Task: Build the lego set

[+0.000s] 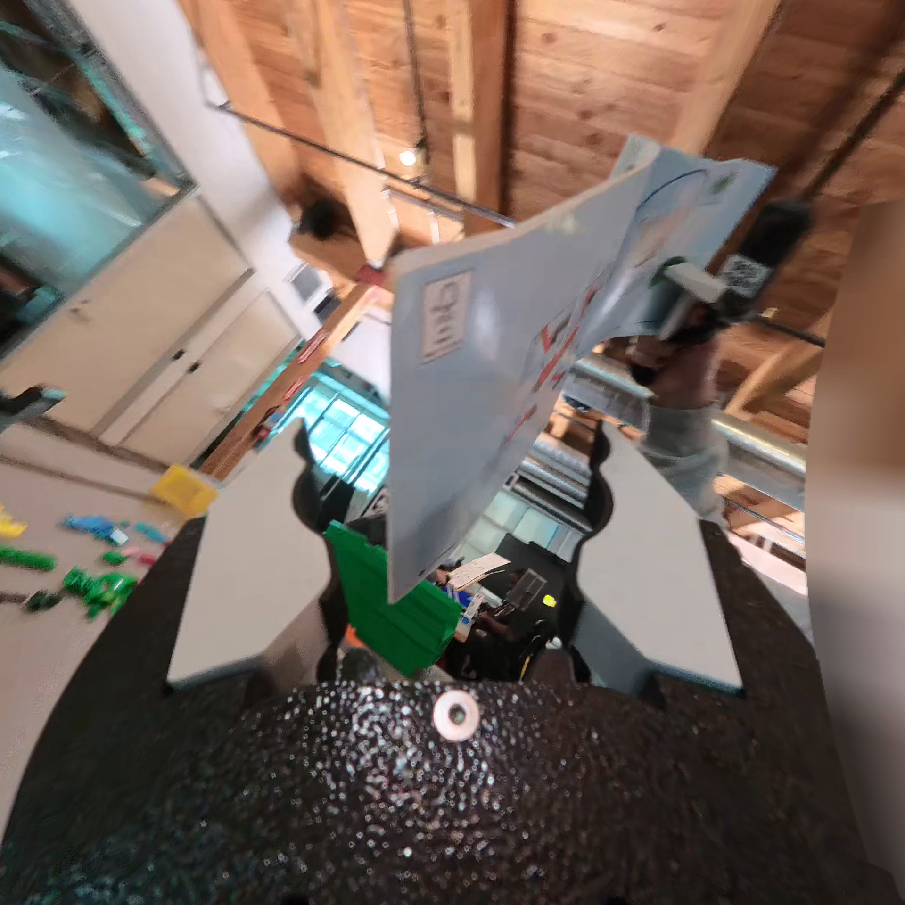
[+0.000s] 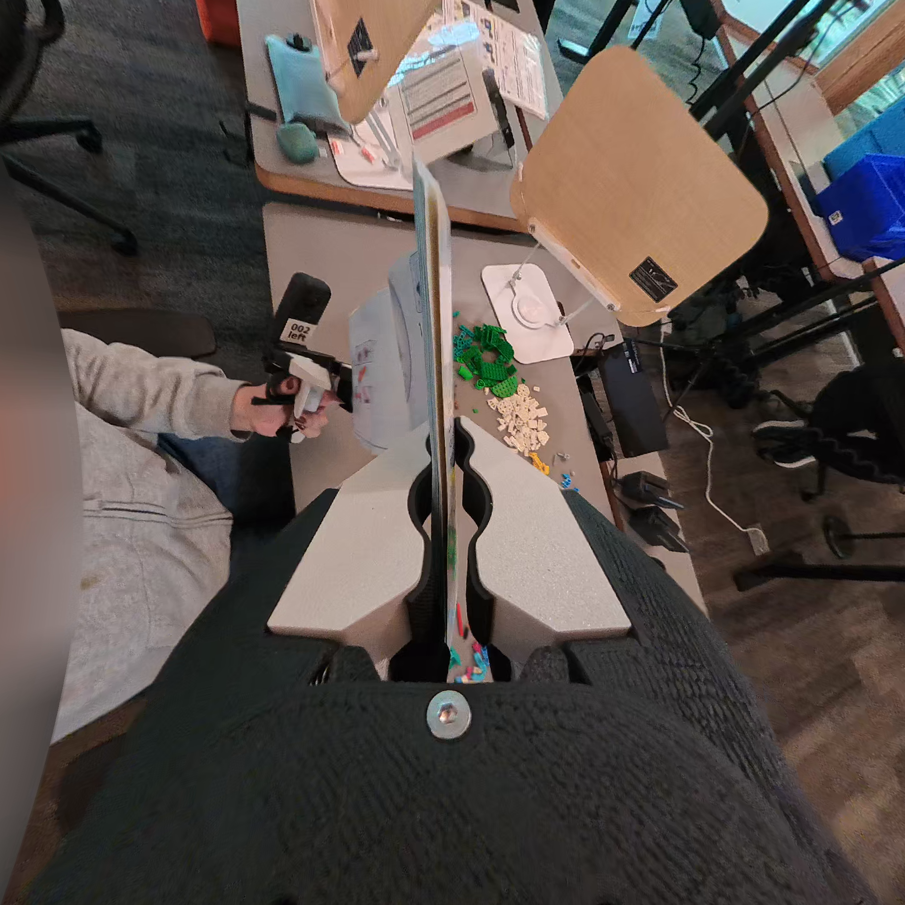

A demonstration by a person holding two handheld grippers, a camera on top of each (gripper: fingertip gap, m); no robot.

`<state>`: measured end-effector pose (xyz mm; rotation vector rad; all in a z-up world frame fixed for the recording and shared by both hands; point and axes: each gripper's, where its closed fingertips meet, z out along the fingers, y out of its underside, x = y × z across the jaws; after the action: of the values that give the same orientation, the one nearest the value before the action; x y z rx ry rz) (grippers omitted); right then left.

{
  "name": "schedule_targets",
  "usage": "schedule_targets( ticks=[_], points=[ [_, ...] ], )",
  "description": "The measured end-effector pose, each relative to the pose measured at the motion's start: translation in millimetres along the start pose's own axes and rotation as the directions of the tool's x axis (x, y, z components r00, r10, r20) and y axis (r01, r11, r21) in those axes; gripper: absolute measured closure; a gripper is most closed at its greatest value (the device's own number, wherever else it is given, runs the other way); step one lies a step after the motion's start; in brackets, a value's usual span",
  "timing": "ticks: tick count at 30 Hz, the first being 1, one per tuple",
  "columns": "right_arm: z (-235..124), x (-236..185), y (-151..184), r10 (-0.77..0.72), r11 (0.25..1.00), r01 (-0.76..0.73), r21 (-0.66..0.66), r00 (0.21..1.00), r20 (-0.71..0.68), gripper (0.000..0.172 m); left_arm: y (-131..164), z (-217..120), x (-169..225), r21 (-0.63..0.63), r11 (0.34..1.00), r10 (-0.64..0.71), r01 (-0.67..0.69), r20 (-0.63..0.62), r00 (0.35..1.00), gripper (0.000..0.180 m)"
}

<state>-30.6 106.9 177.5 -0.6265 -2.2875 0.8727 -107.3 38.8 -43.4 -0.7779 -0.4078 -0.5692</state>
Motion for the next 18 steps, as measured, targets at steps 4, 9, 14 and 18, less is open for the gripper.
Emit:
schedule_targets(
  ticks=[4,9,14,18],
  points=[
    [-10.6,13.7,6.5,0.077,0.997,-0.077,0.032,0.997,0.006,0.171,-18.3,-6.1,41.9,0.037,0.998,0.056,-0.05,-0.183,0.981,0.125],
    [-10.2,36.5,22.1,0.162,0.984,-0.162,0.077,0.987,-0.002,0.172,-29.9,-11.9,62.4,-0.014,0.995,0.096,-0.102,-0.217,0.971,0.154],
    [5.9,57.4,34.6,0.235,0.965,-0.237,0.107,0.971,0.035,0.171,-26.7,-17.4,57.8,-0.143,0.988,0.028,-0.06,-0.213,0.977,0.153],
    [25.0,70.1,39.8,0.245,0.961,-0.251,0.12,0.967,0.064,0.171,-34.6,-16.1,36.6,-0.143,0.987,0.047,-0.071,-0.167,0.985,0.18]
  ],
)
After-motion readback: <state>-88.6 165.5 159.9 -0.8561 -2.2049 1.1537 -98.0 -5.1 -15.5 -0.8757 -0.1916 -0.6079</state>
